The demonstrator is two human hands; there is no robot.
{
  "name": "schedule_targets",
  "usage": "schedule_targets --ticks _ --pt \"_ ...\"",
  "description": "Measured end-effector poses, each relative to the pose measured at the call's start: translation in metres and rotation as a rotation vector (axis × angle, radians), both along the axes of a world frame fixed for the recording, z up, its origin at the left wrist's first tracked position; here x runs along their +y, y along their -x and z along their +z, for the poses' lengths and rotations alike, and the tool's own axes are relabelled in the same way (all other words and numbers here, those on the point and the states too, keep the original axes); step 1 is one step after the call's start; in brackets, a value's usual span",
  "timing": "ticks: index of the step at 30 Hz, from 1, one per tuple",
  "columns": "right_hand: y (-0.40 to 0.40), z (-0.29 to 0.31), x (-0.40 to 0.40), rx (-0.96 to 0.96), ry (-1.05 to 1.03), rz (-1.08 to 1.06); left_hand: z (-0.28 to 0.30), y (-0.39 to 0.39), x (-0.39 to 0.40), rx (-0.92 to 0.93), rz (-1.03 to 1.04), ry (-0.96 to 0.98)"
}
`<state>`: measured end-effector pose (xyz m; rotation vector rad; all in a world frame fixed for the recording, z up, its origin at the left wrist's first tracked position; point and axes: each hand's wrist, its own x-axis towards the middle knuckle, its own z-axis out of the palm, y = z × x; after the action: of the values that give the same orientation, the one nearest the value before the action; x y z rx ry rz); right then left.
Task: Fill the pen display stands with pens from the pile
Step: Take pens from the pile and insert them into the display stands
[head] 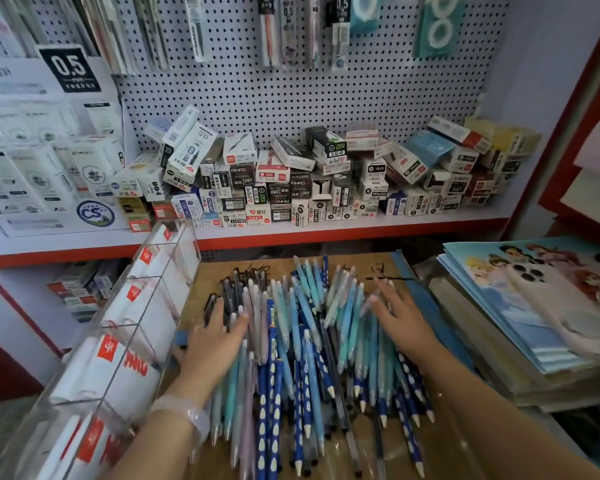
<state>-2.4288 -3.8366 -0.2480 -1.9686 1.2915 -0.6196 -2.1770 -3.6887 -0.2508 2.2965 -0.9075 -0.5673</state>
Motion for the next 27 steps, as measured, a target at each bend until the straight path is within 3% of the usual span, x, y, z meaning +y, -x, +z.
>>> schedule_targets --ticks 5,12,27 --pt "-0.019 0.004 -0.011 0.177 -0.008 0.109 -0.004 0.007 -0.016 -0.176 -0.046 -0.197" --pt "-0.009 0.006 0.007 0.222 0.021 0.223 -0.004 0.007 -0.016 -0.170 -0.088 -0.133" --pt "-0.023 0.009 0.022 0.298 0.050 0.087 0.009 0.024 -0.020 -0.089 -0.149 -0.081"
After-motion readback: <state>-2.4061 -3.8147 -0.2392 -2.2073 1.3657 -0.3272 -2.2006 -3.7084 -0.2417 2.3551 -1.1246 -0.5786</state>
